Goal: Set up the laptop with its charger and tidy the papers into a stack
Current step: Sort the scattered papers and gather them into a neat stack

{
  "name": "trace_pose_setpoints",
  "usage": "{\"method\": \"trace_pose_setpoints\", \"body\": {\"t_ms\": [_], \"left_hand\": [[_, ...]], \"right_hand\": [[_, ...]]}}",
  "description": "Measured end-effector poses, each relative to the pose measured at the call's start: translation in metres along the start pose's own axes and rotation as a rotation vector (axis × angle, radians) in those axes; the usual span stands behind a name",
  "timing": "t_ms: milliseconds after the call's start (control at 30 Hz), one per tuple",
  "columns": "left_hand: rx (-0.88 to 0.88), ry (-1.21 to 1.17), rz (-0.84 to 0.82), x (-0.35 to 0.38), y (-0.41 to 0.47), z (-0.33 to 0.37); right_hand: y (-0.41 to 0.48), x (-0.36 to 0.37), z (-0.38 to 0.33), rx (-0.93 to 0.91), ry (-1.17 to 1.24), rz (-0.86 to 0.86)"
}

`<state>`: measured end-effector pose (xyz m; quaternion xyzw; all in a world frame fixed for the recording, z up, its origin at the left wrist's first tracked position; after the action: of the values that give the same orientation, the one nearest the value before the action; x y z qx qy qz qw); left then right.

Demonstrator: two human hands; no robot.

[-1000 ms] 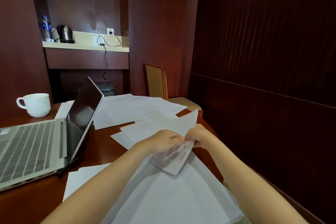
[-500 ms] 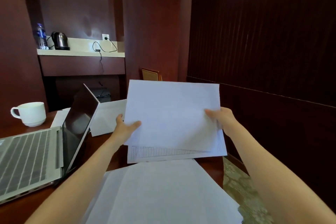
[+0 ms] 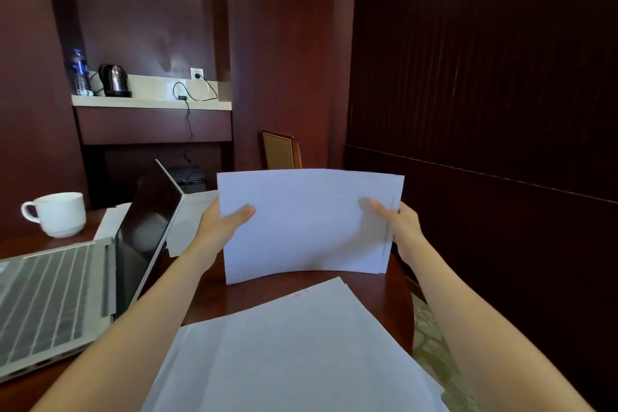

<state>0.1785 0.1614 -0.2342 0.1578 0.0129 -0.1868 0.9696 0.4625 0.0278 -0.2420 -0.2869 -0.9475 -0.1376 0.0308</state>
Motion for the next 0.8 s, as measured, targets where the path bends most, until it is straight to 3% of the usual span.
{"method": "trace_pose_setpoints", "body": {"t_ms": [300, 533, 733, 800], "left_hand": [[-0.042, -0.037, -0.003, 0.011, 0.011, -0.014], [-0.027, -0.019, 0.181, 0.0, 0.01, -0.01], [-0.007, 0.357, 0.301, -0.004, 0.006, 0.009], [0.072, 0.518, 0.312, 0.002, 0.001, 0.02]], "right_hand": [[0.006, 0.014, 0.016, 0.076, -0.069, -0.062], [0.007, 0.011, 0.017, 0.038, -0.109, 0.033], [0.011, 0.006, -0.011, -0.039, -0.119, 0.145], [0.014, 0.004, -0.013, -0.015, -0.124, 0.14]]}}
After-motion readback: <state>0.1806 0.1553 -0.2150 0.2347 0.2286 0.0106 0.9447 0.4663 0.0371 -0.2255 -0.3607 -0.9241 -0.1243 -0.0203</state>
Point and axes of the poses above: each hand's wrist, its own y-axis towards the middle knuckle, its own x-axis out of the palm, z = x × y, the point moved 7 cm from there along y, towards the middle knuckle, and after that the axes turned 7 degrees about -z, right-handed, at the moved point
